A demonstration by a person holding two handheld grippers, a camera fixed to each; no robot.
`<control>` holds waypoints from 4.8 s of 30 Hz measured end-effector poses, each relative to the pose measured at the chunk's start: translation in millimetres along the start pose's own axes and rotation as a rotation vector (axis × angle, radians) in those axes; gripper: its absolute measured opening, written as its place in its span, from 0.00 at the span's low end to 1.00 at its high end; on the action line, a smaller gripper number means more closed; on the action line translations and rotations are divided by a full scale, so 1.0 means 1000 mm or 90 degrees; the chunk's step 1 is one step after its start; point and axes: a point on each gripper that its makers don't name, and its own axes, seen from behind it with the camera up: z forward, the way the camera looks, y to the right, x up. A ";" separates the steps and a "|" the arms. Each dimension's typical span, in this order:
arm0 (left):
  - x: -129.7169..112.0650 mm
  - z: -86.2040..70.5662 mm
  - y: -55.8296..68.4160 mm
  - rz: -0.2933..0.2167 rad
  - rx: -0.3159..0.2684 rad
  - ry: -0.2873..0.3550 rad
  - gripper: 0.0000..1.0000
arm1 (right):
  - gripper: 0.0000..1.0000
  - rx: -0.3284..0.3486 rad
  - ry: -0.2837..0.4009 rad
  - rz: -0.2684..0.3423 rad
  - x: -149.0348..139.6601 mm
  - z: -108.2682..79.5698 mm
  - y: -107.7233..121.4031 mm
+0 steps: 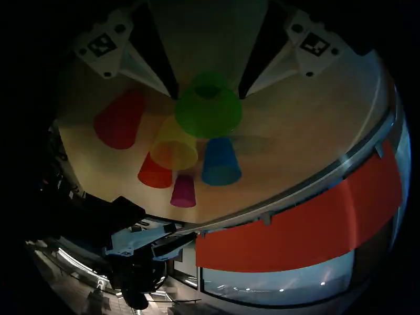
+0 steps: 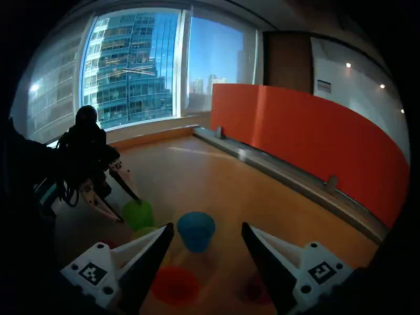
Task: Pour water
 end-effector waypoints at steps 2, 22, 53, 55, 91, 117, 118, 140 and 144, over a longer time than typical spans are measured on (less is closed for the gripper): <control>-0.001 0.003 -0.001 -0.001 -0.001 -0.003 0.84 | 1.00 0.002 -0.001 0.001 0.000 0.002 0.000; -0.001 0.029 0.001 0.002 -0.019 -0.013 0.84 | 1.00 0.012 -0.023 0.000 -0.009 0.020 0.000; 0.011 0.025 -0.003 0.011 0.000 0.003 0.83 | 1.00 0.028 -0.124 -0.005 -0.040 0.050 -0.003; 0.011 0.024 -0.003 0.011 0.002 0.005 0.83 | 1.00 0.030 -0.138 -0.007 -0.043 0.052 -0.003; 0.032 -0.005 -0.016 -0.011 0.036 0.060 0.83 | 1.00 0.051 -0.295 -0.051 -0.060 0.088 -0.016; 0.037 -0.010 -0.016 -0.011 0.042 0.063 0.83 | 0.92 0.045 -0.267 -0.018 -0.056 0.089 -0.018; 0.037 -0.010 -0.016 -0.012 0.042 0.064 0.83 | 0.92 0.044 -0.263 -0.017 -0.054 0.088 -0.018; 0.062 -0.018 -0.012 -0.019 0.054 0.102 0.83 | 0.92 0.008 -0.097 0.033 -0.017 0.054 -0.021; 0.068 -0.019 -0.011 -0.022 0.057 0.113 0.83 | 0.92 0.002 -0.057 0.038 -0.007 0.048 -0.021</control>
